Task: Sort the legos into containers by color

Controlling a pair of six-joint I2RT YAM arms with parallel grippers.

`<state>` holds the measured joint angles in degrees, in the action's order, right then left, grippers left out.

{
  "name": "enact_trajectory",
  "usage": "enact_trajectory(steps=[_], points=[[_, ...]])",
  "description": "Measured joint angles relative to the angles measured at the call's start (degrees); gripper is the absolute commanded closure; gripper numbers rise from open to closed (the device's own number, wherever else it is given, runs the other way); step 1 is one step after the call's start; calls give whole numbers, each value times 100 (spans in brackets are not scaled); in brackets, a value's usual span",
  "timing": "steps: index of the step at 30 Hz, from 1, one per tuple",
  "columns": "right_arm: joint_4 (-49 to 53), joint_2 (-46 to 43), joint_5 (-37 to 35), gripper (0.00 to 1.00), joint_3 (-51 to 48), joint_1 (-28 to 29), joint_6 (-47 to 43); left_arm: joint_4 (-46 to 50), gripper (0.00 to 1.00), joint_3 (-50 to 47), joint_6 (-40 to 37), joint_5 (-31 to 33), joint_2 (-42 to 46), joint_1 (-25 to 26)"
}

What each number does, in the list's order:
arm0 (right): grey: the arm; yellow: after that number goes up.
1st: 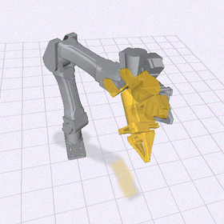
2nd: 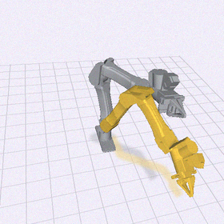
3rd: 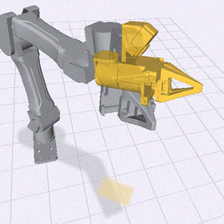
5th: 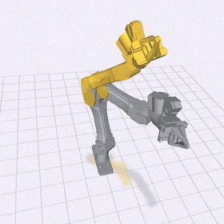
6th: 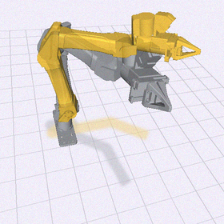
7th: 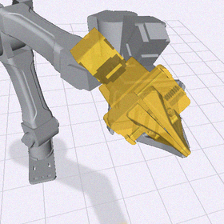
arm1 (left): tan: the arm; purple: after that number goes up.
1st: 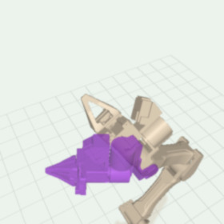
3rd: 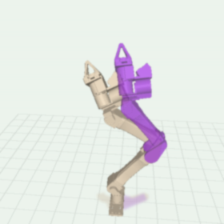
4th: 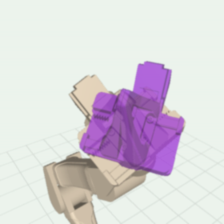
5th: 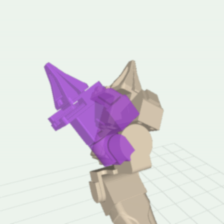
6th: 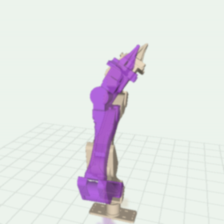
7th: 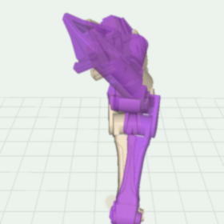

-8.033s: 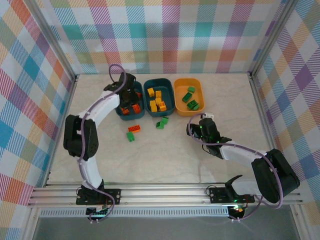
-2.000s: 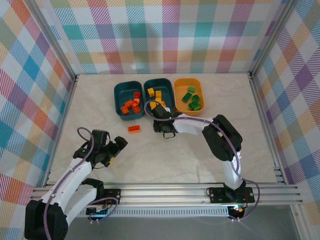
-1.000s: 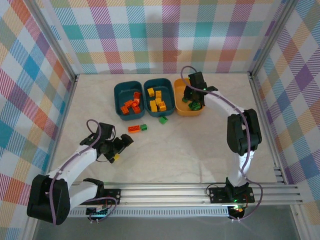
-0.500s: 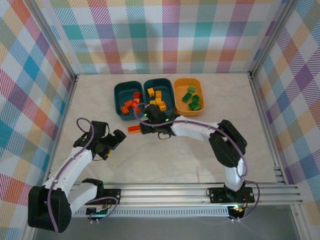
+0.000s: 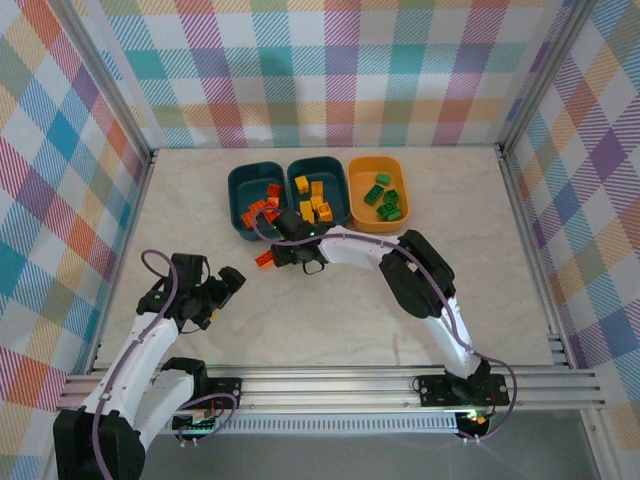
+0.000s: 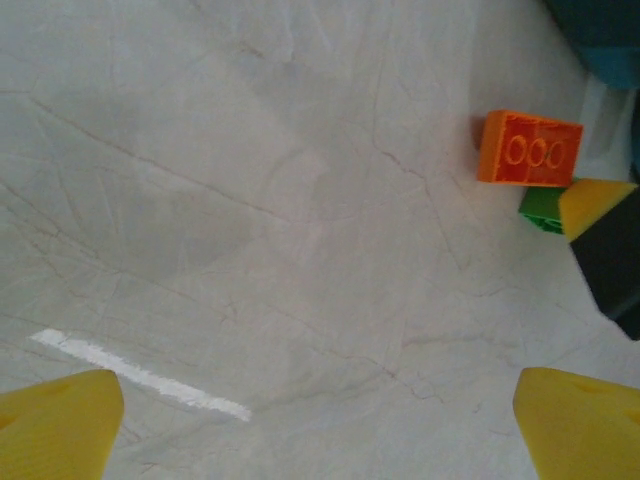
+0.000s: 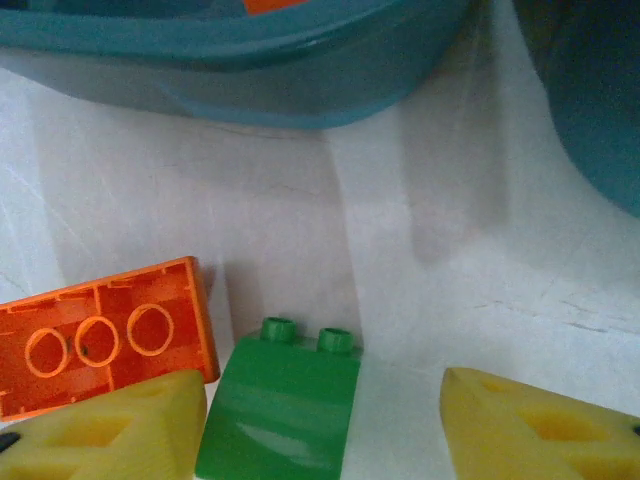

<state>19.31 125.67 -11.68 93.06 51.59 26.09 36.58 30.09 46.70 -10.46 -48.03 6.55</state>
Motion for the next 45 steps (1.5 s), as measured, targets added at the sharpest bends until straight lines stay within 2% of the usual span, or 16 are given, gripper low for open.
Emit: enact_trajectory(steps=[7, 11, 18, 23, 27, 31, 34, 37, 41, 45], points=[[-168, -28, 44, 50, -315, -98, 24, 39, 0, -7, 0, -61, -42, -11], [-164, -55, 44, 51, -350, -131, -2, 39, 0, -9, 2, -98, -138, -11], [-46, 35, 50, 67, -142, -133, -221, 39, 0, -37, 0, -101, -153, -11], [-31, 22, 44, 71, -155, -133, -306, 39, 0, -37, -2, -98, -153, -11], [-28, -343, 31, 71, -474, -133, -308, 31, 0, -37, -2, -105, -199, -11], [22, -1067, 22, 72, -573, -260, -404, -170, 3, -37, -22, -295, -472, -11], [13, -1504, 46, 72, -459, -667, -461, -442, 4, -37, -92, -573, -774, 39], [17, -1519, 122, 72, -166, -1460, -479, -715, 5, -9, -153, -774, -1121, 315], [208, -1113, 210, 71, 166, -2529, -503, -1008, 5, 219, -256, -966, -1609, 1040], [575, -540, 247, 69, 483, -3108, -575, -1167, 3, 450, -302, -1010, -1692, 1333]])
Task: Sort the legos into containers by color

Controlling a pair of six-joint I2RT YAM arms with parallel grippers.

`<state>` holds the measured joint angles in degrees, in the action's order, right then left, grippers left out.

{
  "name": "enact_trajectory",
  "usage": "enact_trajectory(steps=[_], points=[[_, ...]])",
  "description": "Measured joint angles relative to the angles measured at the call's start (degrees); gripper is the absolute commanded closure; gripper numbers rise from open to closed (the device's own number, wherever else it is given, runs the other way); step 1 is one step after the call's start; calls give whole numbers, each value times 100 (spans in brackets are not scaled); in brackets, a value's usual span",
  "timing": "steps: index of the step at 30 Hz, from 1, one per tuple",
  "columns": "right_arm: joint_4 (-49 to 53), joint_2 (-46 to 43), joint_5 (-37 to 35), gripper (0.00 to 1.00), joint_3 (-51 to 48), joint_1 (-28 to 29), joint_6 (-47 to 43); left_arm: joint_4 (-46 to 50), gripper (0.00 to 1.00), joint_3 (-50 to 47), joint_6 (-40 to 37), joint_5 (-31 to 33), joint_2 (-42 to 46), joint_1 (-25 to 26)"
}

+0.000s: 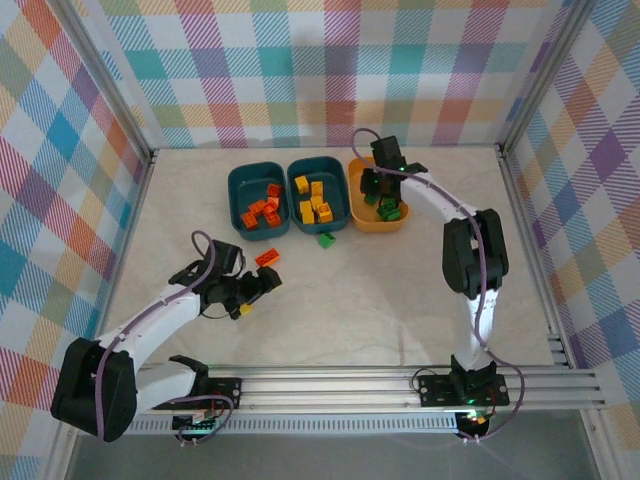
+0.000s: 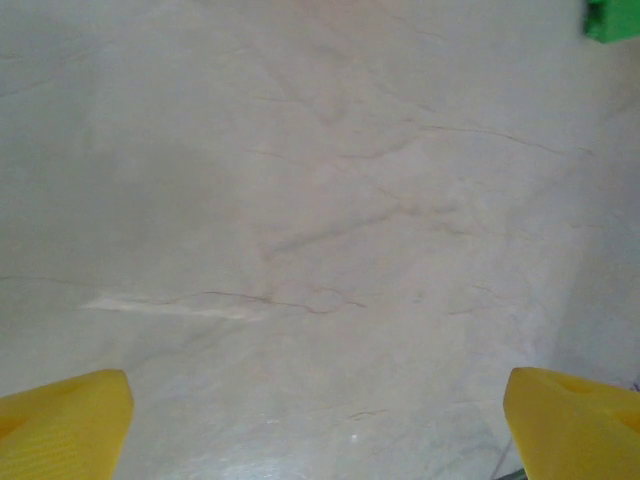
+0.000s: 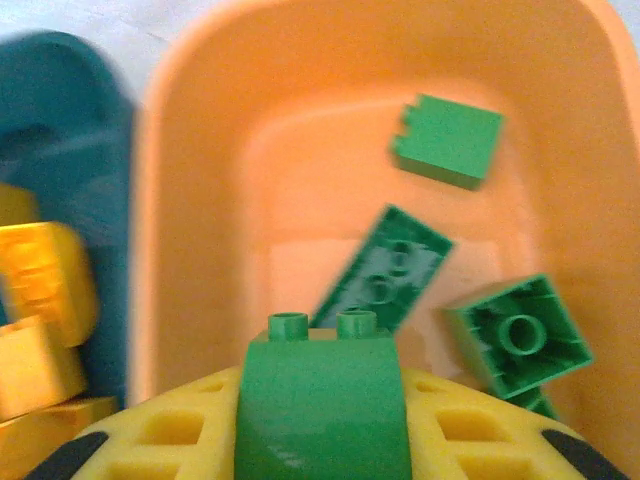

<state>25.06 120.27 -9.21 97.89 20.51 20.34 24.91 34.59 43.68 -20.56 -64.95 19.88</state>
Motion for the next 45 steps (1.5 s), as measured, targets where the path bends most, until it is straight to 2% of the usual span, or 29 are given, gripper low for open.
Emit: enact_trajectory(steps=[2, 5, 7, 11, 15, 20, 24, 29, 34, 39, 42, 45], points=[[188, 221, 46, 62, 133, -76, -26, 4, 3, 127, -48, 11, -11, 20], [402, 398, 55, 41, 278, -74, -96, 37, 2, 306, -149, 31, -42, 22], [481, 398, 31, 34, 299, -66, -107, 42, 2, 341, -175, 61, -50, 24], [328, 138, -55, 32, 83, -4, -133, 61, 1, 341, -212, 146, -57, 24], [-7, -844, -343, 30, -841, 247, -136, 118, 0, 345, -216, 330, -59, 24], [-728, -1921, -640, 27, -1952, 1329, -39, 232, 0, 361, -103, 584, -133, -136], [-1082, -1803, -638, 24, -2433, 2048, 175, 262, 0, 361, 55, 660, -160, -476], [-1213, -1110, -636, 20, -2468, 2131, 407, 350, 0, 361, 164, 671, -153, -577], [-1220, -538, -619, 19, -2310, 2129, 533, 367, 0, 319, 219, 671, 7, -577], [-1213, -219, -640, 24, -1978, 2129, 599, 496, 0, 306, 219, 675, 205, -577], [-1300, -50, -640, 30, -1755, 2129, 621, 518, 0, 304, 219, 675, 258, -577], [-1340, 72, -752, 43, -1681, 2129, 610, 527, 0, 304, 216, 675, 260, -577]])
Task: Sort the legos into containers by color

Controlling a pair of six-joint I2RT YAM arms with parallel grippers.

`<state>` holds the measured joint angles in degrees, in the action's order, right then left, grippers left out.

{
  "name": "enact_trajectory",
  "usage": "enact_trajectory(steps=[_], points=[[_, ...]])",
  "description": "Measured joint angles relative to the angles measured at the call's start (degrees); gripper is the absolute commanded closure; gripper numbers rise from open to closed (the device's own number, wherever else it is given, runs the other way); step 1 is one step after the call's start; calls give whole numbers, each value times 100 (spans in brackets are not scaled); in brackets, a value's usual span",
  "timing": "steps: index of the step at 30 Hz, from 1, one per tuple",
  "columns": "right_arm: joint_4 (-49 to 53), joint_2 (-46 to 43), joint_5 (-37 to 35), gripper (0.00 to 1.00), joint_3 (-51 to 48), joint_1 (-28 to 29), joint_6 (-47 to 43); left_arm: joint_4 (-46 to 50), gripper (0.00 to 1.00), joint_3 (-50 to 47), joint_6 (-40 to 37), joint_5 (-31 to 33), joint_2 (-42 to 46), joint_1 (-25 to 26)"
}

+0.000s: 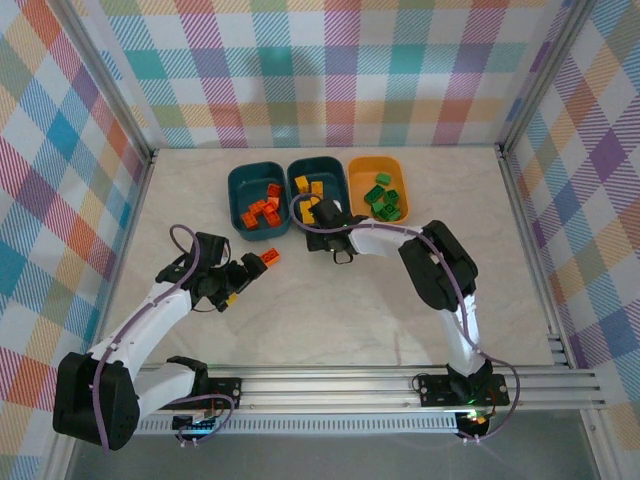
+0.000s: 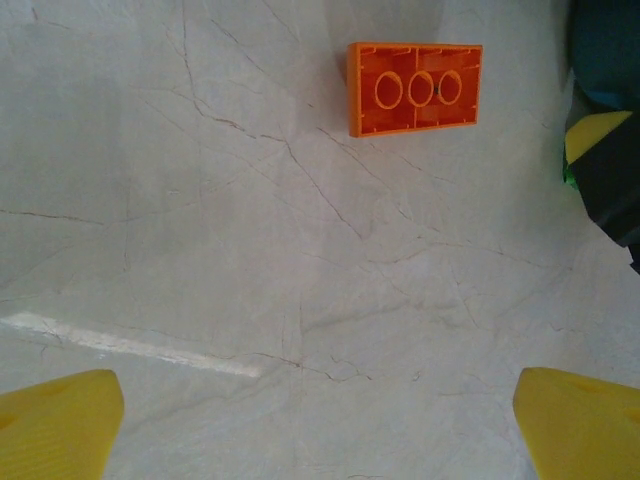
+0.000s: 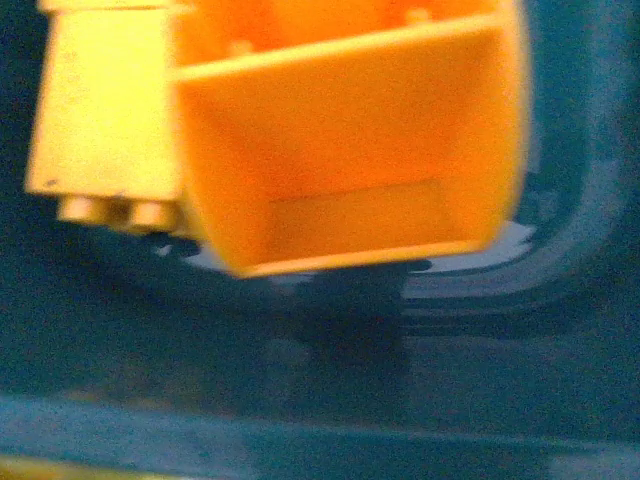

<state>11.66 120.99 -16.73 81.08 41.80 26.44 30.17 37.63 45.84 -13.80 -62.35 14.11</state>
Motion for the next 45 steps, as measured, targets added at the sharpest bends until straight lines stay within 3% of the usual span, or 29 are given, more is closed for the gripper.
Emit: enact_trajectory(steps=[7, 22, 26, 30, 35, 37, 40, 45], points=[[-98, -7, -140, 61, -13, 24, -24, 109, 0, 2, -7, 4, -7, 0], [-160, -1526, -560, 64, -1143, 173, -297, 81, 4, 188, -118, -50, -667, 2], [-170, -1679, -649, 64, -1025, -304, -511, 122, 6, 651, -337, -59, -1226, 120], [44, -1436, -551, 64, -463, -1169, -686, 118, 7, 1161, -579, 66, -1670, 247], [94, -737, -435, 58, 437, -1847, -905, 114, 12, 1674, -796, 396, -2288, 264], [247, -485, -369, 49, 721, -1926, -957, 111, 17, 1853, -815, 457, -2636, 264], [442, -254, -269, 31, 981, -1939, -1016, 57, 17, 2044, -870, 450, -3193, 275], [490, -422, -168, 26, 809, -1934, -1032, 31, 16, 2103, -949, 520, -3506, 306]])
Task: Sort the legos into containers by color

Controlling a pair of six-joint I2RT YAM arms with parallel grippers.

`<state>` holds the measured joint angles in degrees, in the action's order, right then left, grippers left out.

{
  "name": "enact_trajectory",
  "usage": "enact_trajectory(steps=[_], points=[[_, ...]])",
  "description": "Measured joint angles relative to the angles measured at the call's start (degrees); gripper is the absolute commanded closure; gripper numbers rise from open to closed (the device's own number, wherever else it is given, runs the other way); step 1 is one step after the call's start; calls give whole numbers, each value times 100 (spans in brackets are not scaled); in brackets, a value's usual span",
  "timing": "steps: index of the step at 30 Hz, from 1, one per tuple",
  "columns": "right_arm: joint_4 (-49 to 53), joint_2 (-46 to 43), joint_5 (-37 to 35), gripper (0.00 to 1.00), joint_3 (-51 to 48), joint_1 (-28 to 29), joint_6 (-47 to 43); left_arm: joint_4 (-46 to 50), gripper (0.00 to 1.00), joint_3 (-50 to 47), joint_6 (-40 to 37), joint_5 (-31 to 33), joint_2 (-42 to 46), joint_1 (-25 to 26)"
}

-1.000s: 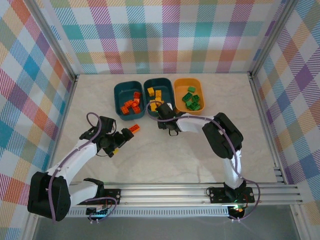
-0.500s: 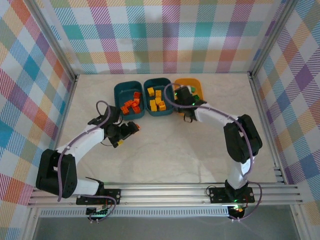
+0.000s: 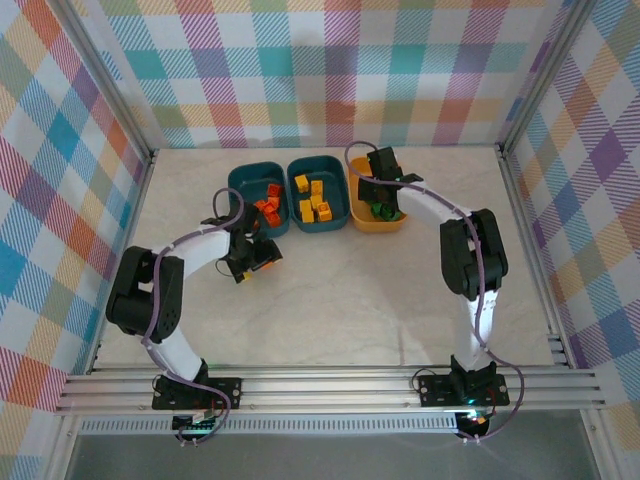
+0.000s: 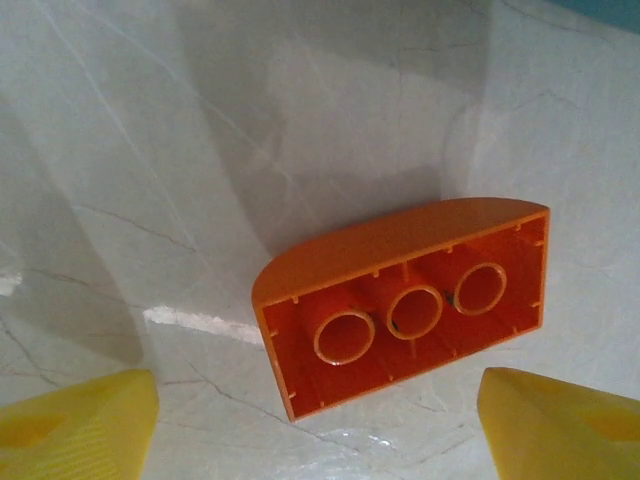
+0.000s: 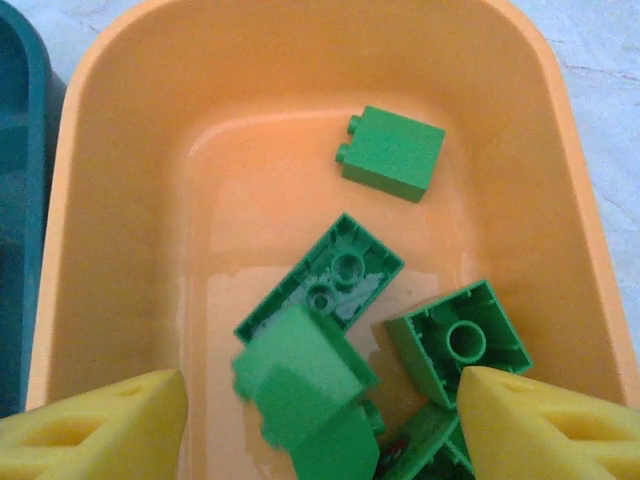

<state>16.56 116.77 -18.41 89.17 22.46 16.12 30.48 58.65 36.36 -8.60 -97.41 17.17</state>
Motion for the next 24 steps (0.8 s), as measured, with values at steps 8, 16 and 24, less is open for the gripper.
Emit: enact_trajectory(steps=[8, 16, 24], points=[[-413, -2070, 146, 23, -2103, 258, 404, 48, 16, 697, -70, 275, -518, 11], [-588, -3585, 293, 23, -4000, 638, 874, 264, 23, 1095, -153, 470, -966, 76], [-450, -4334, 238, 23, -4513, 632, 1027, 341, 41, 1191, -170, 656, -1036, 313]])
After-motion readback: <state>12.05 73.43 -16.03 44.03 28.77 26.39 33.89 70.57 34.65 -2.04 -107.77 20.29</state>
